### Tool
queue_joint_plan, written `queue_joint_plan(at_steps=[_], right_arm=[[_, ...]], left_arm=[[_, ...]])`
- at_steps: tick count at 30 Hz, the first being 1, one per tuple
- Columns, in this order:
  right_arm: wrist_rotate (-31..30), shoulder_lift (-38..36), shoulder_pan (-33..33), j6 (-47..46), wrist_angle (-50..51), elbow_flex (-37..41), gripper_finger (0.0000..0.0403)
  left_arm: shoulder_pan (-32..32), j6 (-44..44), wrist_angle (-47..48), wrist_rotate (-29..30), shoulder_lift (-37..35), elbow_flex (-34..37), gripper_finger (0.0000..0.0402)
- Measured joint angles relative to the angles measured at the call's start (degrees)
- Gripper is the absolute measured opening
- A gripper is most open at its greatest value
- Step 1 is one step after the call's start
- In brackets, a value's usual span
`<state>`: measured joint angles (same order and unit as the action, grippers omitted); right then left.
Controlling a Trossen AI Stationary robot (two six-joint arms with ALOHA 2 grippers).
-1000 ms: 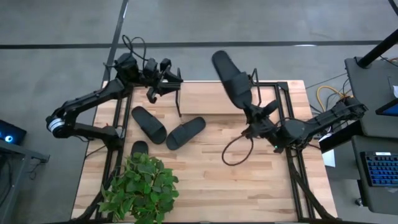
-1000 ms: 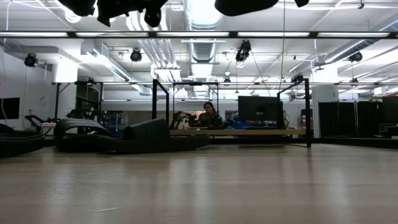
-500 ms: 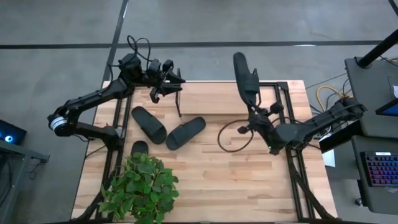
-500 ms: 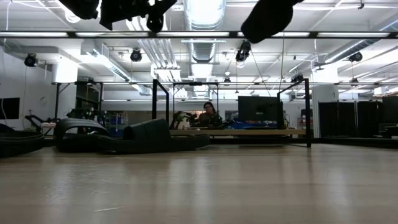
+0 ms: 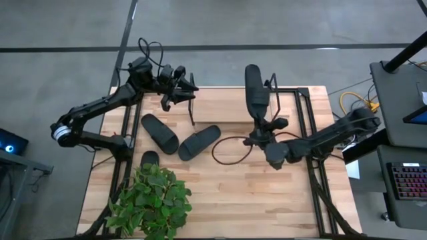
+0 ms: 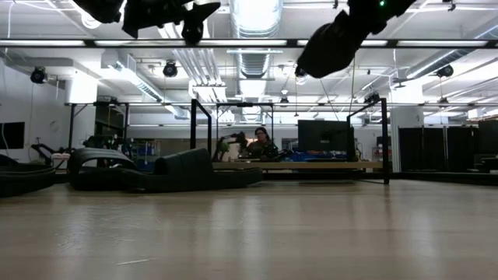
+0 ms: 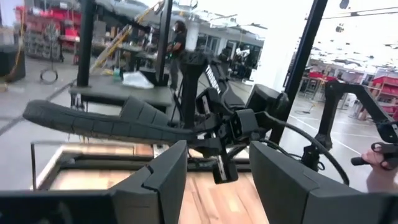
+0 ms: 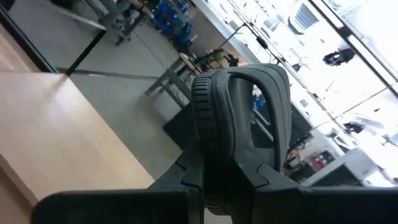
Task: Pick and place slides into the shelf
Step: Put the black slipper on the shelf
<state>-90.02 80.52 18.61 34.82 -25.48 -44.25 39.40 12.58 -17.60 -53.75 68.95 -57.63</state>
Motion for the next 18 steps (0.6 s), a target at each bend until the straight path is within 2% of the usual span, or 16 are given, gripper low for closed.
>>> queue_joint_plan(at_steps=[4,9,16,18], right_arm=[[0.2,-0.8,-0.4,0.2,-0.2,-0.1,0.0025],[0.9,-6.2,2.0,-0.7,-0.4,-0.2,0.0024],[14.2,-16.2,6.4,-8.0,0.0,-0.2,0.0024],[16.6,-18.5,7.3,-8.9,0.1,-0.2,0.0024]], left_arm=[[0.0,-2.2,0.7,0.0,-0.1,0.0,0.016],[0.0,-12.0,0.3,0.1,0.0,0.0,0.016],[-2.8,-22.6,-5.3,0.7,0.3,-0.5,0.016],[-4.8,-27.2,-6.0,3.1,0.3,-0.9,0.016]])
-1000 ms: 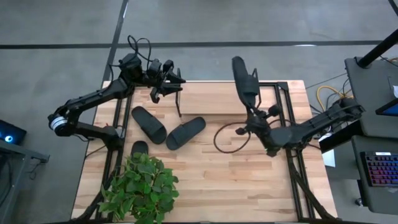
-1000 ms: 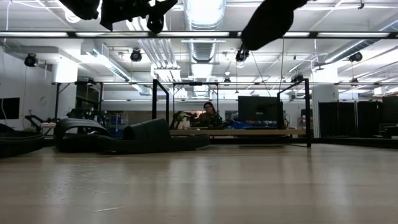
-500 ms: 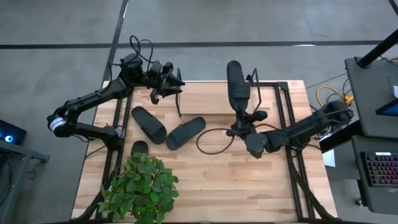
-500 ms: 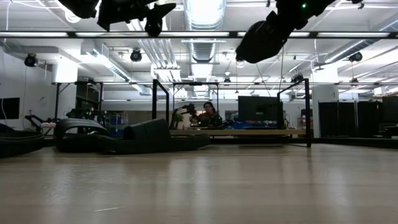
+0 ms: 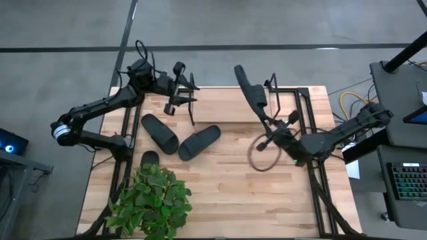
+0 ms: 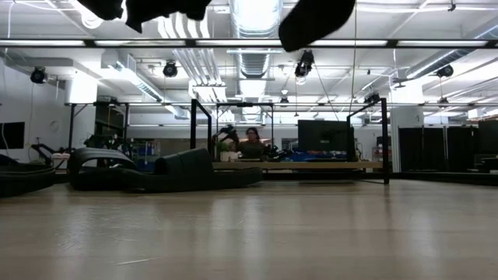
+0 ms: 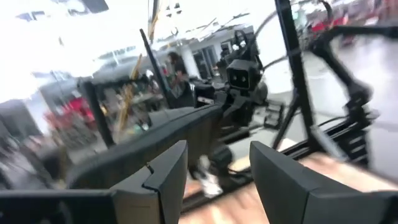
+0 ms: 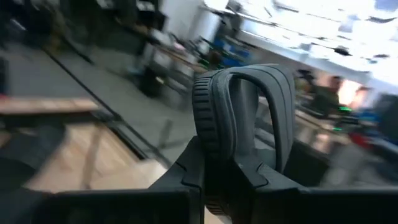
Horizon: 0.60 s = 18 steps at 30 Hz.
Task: Pick and place slides into the shelf
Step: Put the black slipper on the shelf
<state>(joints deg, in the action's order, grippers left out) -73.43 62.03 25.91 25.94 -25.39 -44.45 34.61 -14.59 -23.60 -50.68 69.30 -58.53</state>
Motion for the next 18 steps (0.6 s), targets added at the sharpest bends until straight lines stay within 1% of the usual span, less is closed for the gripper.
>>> queue_joint_plan(at_steps=[7,10,12,18], right_arm=[[0.3,-4.9,4.3,0.4,0.4,0.0,0.0024],[0.4,-5.6,6.2,-0.5,1.1,0.0,0.0024],[0.3,-5.6,7.4,-0.5,1.3,0.0,0.0024],[0.1,-4.5,8.7,-0.8,3.2,0.0,0.0024]], left_arm=[[-5.9,-18.5,1.1,9.4,0.0,-1.5,0.016],[-8.1,-29.5,8.3,16.4,0.5,-2.4,0.016],[-9.6,-35.1,13.1,21.8,1.4,-3.7,0.016],[-12.7,-42.3,22.8,31.5,4.9,-10.5,0.016]])
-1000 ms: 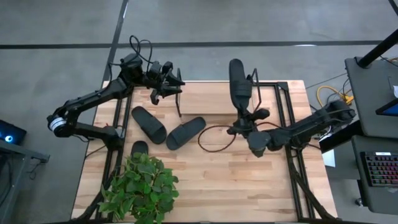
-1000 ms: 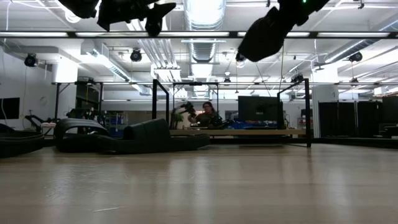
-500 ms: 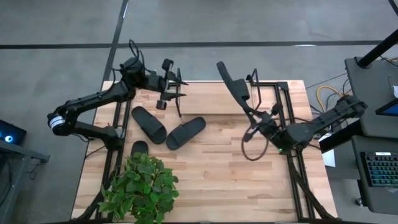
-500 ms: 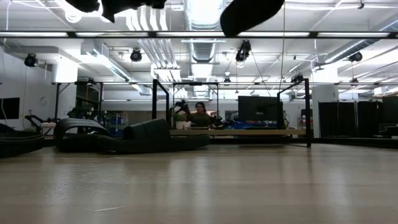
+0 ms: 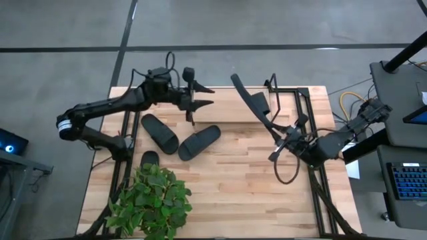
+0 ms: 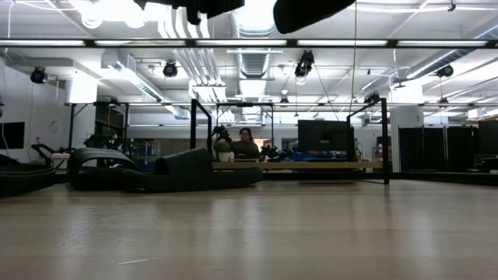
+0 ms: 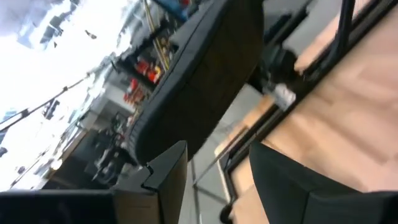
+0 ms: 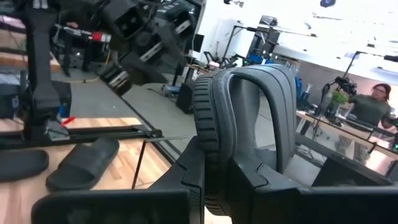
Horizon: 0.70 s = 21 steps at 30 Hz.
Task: Pick and place slides into the shelf
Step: Put the black slipper on the shelf
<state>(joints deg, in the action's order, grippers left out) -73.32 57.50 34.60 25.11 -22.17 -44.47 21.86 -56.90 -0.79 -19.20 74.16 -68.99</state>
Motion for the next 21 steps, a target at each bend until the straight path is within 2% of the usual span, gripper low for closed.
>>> queue_joint_plan(at_steps=[4,8,12,21], right_arm=[[0.0,-0.1,0.0,-3.3,4.2,0.0,0.0024],[0.6,-0.3,0.0,-7.5,9.0,0.0,0.0024],[4.9,-0.3,0.0,-10.4,11.2,0.0,0.0024],[5.4,-0.3,0.0,-10.5,14.5,0.0,0.0024]], left_arm=[[-1.1,-4.7,6.5,3.3,3.3,-5.7,0.0172],[-1.6,-6.0,10.1,5.7,6.1,-10.3,0.0215],[-2.3,-7.0,10.4,10.9,8.4,-13.0,0.0253],[-5.5,-6.6,11.0,12.7,12.1,-15.4,0.0262]])
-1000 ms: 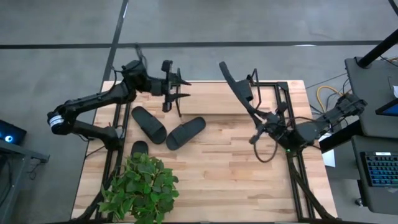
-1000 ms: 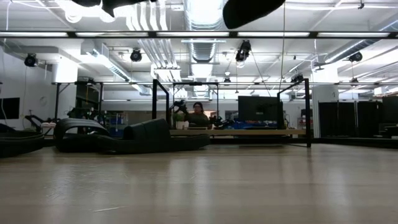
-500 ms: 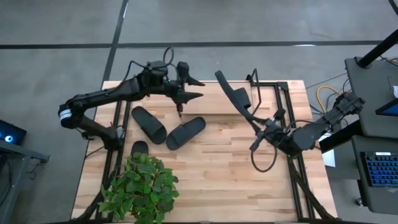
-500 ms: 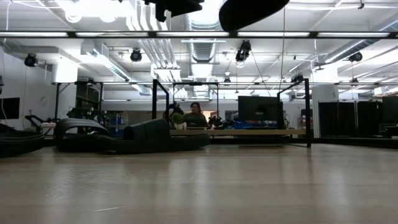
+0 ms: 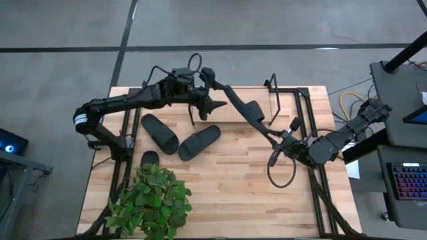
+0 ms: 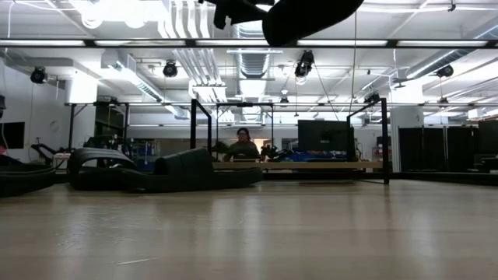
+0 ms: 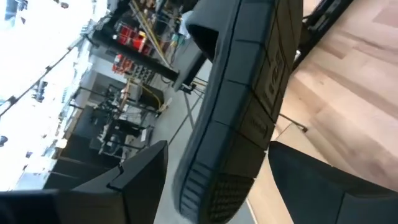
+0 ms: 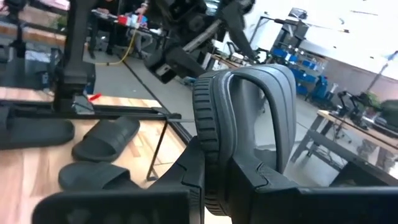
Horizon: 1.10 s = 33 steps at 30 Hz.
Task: Pick and place slides into the shelf
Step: Put the black slipper on the shelf
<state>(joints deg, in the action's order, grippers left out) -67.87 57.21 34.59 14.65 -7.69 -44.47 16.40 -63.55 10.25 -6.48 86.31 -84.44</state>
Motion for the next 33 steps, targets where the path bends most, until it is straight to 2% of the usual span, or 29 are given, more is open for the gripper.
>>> queue_joint_plan(at_steps=[3,9,13,17,24,25,28,33], right_arm=[[2.1,0.0,-0.1,-1.0,0.7,0.0,0.0024],[2.1,0.0,-0.1,-1.2,2.3,0.0,0.0024],[1.8,0.0,-0.1,-1.0,3.2,0.0,0.0024],[1.7,0.0,-0.1,0.1,3.3,0.0,0.0024],[1.6,0.0,-0.1,2.0,3.3,0.0,0.0024],[1.6,-0.1,-0.1,2.2,3.2,0.0,0.0024],[1.7,-0.1,-0.1,4.2,2.9,0.0,0.0036],[2.5,-0.1,0.3,8.8,2.4,-0.1,0.0099]], left_arm=[[-0.7,0.6,0.3,1.4,2.1,-1.5,0.0262],[-1.3,3.0,3.1,6.2,7.1,-6.0,0.0262],[-1.5,3.0,2.9,6.6,7.8,-7.4,0.025],[-1.9,2.7,3.1,6.7,8.1,-7.6,0.0198],[-2.3,1.0,3.4,6.5,8.3,-7.6,0.0047],[-2.3,1.0,3.3,6.5,8.3,-7.6,0.0036],[-2.3,1.0,3.2,6.4,8.3,-7.6,0.0036],[-2.3,1.1,2.9,6.1,8.3,-7.6,0.0036]])
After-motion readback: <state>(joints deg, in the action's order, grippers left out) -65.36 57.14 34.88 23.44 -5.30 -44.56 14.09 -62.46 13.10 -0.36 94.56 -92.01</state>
